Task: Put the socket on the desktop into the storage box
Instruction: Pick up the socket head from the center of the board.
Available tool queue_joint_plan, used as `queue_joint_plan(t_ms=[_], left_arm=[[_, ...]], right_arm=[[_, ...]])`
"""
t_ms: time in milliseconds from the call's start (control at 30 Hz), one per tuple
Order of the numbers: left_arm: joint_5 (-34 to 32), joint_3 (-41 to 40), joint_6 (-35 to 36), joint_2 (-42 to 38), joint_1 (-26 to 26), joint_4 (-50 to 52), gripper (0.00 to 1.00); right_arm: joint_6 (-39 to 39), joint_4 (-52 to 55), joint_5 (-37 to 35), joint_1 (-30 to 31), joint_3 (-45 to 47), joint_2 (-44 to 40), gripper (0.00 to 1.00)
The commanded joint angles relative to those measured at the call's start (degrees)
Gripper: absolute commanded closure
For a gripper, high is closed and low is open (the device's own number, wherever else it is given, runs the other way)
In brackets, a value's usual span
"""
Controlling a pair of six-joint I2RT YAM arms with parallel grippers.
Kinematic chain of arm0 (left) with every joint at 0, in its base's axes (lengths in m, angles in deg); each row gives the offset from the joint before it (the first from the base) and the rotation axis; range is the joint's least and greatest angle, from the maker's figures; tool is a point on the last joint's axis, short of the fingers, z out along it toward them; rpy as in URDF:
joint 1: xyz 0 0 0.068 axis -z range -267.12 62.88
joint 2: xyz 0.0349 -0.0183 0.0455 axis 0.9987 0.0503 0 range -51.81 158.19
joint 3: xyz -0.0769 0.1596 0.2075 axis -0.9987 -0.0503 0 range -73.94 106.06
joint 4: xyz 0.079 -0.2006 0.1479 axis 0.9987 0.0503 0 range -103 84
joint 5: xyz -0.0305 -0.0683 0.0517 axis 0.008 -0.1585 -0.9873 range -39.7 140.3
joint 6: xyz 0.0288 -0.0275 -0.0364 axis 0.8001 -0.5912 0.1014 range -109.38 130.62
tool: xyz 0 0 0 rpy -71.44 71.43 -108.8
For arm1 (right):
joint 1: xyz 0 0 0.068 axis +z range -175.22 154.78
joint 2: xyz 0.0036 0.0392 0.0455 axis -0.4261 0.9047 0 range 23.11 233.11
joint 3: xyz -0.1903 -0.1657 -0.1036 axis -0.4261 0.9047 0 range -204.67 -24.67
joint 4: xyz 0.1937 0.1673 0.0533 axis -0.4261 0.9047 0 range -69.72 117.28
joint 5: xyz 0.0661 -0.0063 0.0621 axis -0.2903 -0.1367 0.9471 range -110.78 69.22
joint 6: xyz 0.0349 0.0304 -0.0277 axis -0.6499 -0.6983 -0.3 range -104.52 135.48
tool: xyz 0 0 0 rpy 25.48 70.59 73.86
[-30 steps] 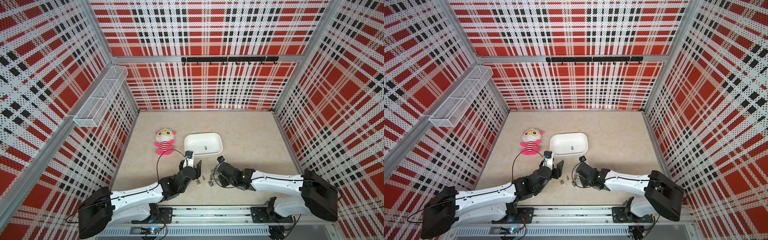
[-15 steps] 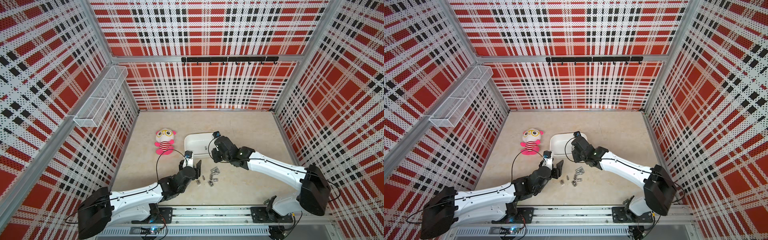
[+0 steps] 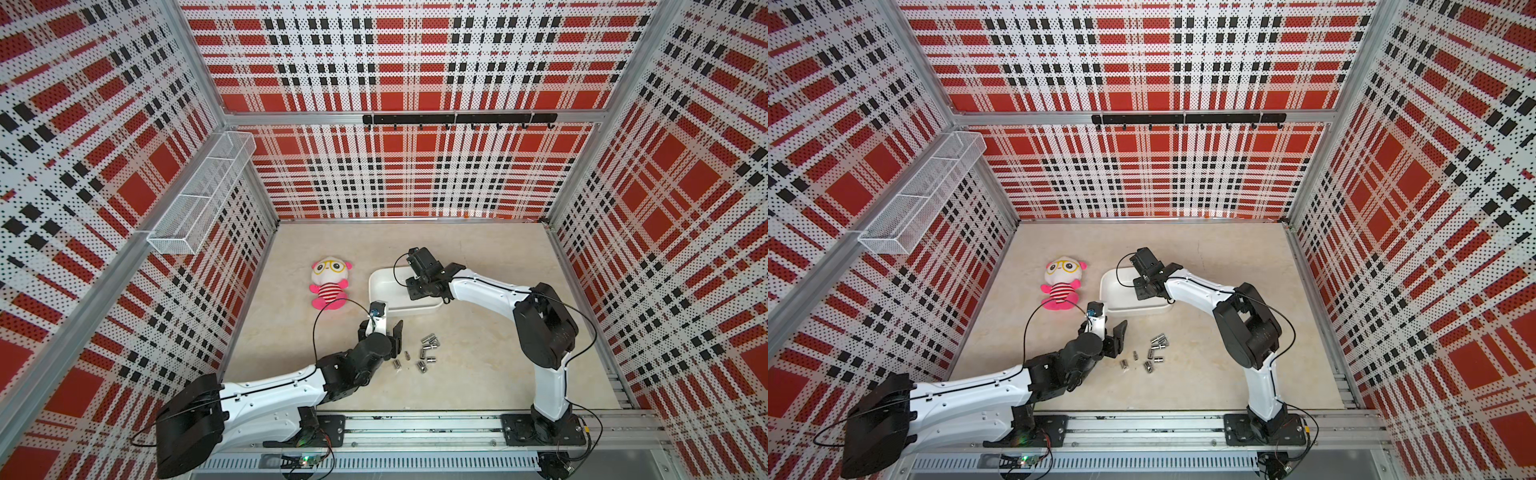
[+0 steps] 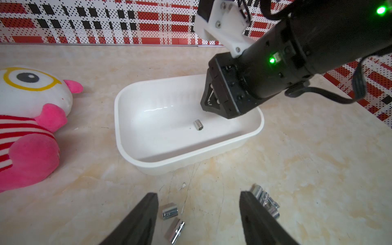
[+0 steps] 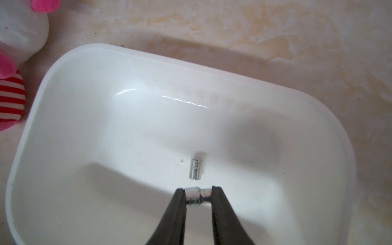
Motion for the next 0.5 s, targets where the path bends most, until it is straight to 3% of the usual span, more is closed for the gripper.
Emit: queue_joint_plan(t_ms=[0, 233, 467], left_arm=[[0.27, 0.97, -0.01, 0.57, 0.36, 0.42, 0.33], [0.27, 1.20, -0.06, 1.36, 0.42, 0.32, 0.33], [0.35, 1.53, 0.16, 2.31, 0.38, 0.32, 0.33]], right_arm=[[0.22, 1.23, 1.73, -1.06, -2.15, 2.26, 0.72], [0.56, 1.82, 2.23, -1.54, -1.87, 0.78, 0.55], [1.84, 0.80, 1.40, -1.57, 6.45, -10.18, 0.53]])
